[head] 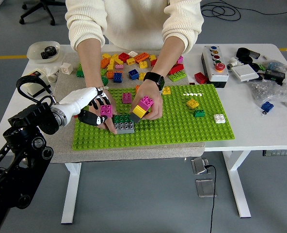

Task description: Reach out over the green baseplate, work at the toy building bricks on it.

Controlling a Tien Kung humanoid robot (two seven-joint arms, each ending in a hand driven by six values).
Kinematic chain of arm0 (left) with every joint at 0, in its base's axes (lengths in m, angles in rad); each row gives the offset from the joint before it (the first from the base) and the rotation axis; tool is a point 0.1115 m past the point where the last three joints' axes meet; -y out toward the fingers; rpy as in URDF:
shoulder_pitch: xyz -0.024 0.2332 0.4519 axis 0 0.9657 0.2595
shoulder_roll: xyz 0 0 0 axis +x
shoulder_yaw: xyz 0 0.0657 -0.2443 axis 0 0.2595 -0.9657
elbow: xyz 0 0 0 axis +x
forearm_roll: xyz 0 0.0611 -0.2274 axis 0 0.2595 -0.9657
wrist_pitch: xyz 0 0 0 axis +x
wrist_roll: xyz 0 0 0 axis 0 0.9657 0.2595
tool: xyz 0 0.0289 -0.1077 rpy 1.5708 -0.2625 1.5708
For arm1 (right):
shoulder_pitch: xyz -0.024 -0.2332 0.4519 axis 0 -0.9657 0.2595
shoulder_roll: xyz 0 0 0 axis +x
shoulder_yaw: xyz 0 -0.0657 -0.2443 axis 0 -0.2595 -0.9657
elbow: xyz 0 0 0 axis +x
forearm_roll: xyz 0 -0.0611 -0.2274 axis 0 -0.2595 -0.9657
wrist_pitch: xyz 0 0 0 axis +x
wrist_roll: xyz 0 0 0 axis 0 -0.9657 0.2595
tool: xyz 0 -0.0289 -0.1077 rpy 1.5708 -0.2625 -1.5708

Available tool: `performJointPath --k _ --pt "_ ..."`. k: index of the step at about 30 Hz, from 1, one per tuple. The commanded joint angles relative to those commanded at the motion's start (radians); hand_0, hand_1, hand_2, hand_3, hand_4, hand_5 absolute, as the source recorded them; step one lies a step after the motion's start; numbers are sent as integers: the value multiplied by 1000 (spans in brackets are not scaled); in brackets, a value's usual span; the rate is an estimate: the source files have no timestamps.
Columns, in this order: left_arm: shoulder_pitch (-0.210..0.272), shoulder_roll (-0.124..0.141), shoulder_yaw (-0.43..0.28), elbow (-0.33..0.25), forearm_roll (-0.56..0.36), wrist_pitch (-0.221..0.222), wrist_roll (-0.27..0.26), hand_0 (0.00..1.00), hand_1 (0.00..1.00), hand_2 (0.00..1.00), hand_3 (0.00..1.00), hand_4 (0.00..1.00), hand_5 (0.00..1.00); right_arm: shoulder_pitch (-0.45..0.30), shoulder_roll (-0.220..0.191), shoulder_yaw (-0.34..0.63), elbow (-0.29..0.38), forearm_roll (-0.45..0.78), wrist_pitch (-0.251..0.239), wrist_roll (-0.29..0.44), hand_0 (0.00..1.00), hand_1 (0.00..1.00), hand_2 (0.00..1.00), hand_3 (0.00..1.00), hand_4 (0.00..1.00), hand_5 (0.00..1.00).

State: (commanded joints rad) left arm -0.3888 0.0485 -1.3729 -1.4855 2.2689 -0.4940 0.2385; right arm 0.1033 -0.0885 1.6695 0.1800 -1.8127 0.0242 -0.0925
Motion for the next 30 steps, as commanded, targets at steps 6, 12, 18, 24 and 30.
performJointPath --k 6,12,18,24,30 --pt "0 -1 0 0 0 -1 0 597 553 527 538 615 76 0 0 -1 0 1 1 0 743 646 687 648 860 539" --pt "-1 -1 0 1 0 -2 -1 597 554 528 538 617 77 0 0 -2 0 3 1 0 743 645 687 646 860 539" --pt "0 -1 2 3 0 -4 -2 596 554 528 538 619 77 1 0 -5 0 3 2 0 743 646 687 646 859 538" --pt "2 -1 2 5 0 -5 -3 598 554 528 538 616 79 0 0 -7 0 2 2 0 743 645 687 645 859 538" --pt "4 0 2 4 0 -4 -3 598 554 527 538 615 79 -1 0 -9 0 0 3 -1 744 645 687 644 859 537"
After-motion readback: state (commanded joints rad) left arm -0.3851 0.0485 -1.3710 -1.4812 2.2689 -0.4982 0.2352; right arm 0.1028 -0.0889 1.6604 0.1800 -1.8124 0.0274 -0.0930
